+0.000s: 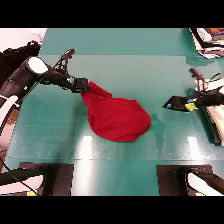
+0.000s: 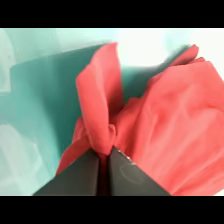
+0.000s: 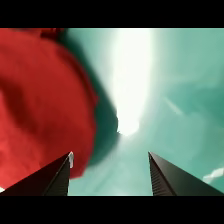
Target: Fold the shirts.
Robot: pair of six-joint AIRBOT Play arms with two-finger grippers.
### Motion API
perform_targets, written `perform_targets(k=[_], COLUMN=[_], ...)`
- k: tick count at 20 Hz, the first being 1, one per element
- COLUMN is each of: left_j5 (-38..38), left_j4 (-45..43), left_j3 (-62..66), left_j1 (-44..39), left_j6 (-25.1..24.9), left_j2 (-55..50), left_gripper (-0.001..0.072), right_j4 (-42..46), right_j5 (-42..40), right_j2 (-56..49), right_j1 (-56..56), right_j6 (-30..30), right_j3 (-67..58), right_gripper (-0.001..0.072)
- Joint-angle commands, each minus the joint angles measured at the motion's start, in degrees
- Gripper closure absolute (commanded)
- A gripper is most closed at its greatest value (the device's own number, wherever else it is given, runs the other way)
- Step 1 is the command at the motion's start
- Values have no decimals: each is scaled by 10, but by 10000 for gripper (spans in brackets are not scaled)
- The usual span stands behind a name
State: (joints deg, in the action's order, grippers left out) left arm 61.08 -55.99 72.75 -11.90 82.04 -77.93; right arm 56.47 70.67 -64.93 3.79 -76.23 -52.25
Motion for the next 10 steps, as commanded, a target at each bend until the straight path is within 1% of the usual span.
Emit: perform_targets(k=[1,6,7,8,9,10], left_j5=[7,7,8,7,8,9], left_j4=[-11,-17,-20,-23,-24,-24], left_j3=[9,9,9,9,9,9], left_j1=[0,0,0,0,0,0], left_j6=[0,0,0,0,0,0], left_j2=[3,3,3,3,3,3], left_gripper=[679,679,679,679,679,679], right_j4=[-119,-130,-129,-129,-129,-129], right_j5=[-28,-55,-58,-61,-68,-73], right_j2=[-83,-195,-215,-233,-249,-263], right_j1=[8,84,99,112,124,133], right_j6=[58,63,63,63,63,63], right_j3=[29,-12,-30,-47,-65,-82], right_gripper=[163,164,182,241,268,269])
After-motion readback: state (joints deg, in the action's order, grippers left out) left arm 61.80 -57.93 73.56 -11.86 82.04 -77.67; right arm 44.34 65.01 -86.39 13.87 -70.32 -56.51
